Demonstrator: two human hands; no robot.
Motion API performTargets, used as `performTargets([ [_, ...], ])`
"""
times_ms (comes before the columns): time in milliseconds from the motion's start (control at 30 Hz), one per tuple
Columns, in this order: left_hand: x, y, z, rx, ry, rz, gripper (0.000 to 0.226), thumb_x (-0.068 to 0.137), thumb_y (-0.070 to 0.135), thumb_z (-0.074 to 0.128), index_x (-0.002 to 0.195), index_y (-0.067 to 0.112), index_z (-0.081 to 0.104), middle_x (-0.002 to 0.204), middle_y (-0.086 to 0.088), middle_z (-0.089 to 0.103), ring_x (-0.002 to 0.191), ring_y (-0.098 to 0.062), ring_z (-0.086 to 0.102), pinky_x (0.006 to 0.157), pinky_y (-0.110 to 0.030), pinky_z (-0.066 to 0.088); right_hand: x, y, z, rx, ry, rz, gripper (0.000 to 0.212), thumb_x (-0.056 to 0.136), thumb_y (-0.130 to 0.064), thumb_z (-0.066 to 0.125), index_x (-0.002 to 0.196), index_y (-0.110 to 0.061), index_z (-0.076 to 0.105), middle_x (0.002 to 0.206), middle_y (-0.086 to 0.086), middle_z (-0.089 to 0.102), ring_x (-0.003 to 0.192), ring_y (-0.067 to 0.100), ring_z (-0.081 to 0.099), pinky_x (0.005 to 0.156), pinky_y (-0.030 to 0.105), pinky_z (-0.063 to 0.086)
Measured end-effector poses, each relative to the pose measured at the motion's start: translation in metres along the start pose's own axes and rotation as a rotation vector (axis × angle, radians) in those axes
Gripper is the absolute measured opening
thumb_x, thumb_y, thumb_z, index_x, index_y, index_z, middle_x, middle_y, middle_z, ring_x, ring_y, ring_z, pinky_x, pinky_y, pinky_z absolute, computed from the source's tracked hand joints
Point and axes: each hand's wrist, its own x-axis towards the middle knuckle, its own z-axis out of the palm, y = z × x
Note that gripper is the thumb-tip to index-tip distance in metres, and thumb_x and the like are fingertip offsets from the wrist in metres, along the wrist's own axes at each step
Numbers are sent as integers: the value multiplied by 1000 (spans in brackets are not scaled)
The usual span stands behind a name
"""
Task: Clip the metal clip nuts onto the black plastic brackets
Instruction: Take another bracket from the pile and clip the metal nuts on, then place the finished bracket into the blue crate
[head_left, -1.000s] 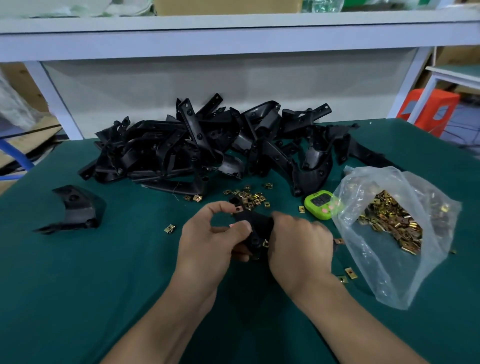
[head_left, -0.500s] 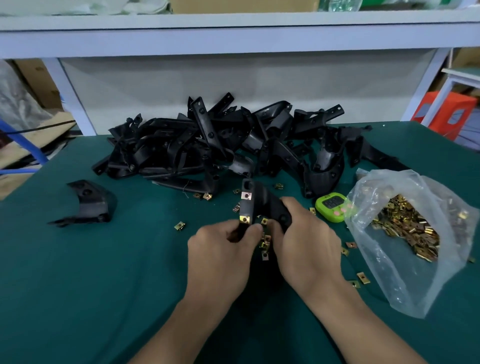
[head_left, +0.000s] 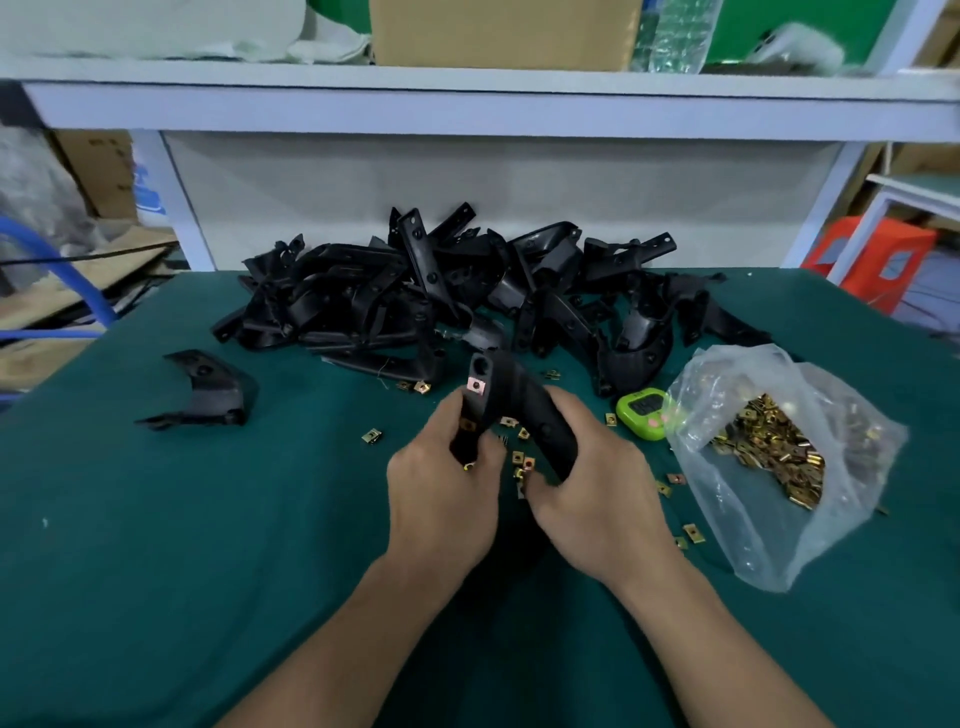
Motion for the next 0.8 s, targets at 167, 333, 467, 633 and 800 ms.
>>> performTargets([
  [167, -3, 18, -13, -158, -26, 101, 21, 100, 30, 59, 118, 37, 67, 80, 21, 68, 71, -1, 63, 63, -8, 44, -35, -4, -19, 69, -61, 7, 82, 89, -7, 61, 140, -66, 35, 93, -19, 70, 77, 6, 66, 68, 27, 57],
  [333, -27, 47, -12, -397, -54, -60, 24, 99, 23, 59, 75, 18, 58, 54, 0, 55, 48, -9, 52, 48, -20, 41, -73, -7, -69, 182, -78, 97, 48, 93, -13, 63, 112, -58, 60, 79, -11, 70, 55, 10, 55, 49, 24, 44],
  [467, -50, 86, -4, -622, -178, -188, 23, 95, 19, 67, 77, 6, 58, 58, -14, 49, 46, -15, 53, 44, -26, 42, -110, -9, -113, 280, 10, 220, 41, 92, -11, 63, 109, -48, 69, 87, -6, 76, 78, 22, 73, 74, 44, 57],
  [633, -94, 144, 21, -768, -589, -175, 23, 97, 13, 66, 75, 21, 69, 62, -7, 62, 54, -19, 62, 50, -25, 50, -180, 14, -167, 685, 200, 375, 47, 92, 12, 55, 104, -26, 79, 101, 10, 76, 81, 25, 73, 68, 25, 56],
  [800, -169, 190, 70, -784, -1008, -298, 18, 100, 6, 60, 100, 15, 75, 83, 3, 73, 70, -19, 73, 60, -26, 58, -276, 56, -203, 774, 552, 641, 26, 92, 8, 60, 93, -10, 79, 91, 15, 75, 77, 27, 69, 68, 30, 57],
])
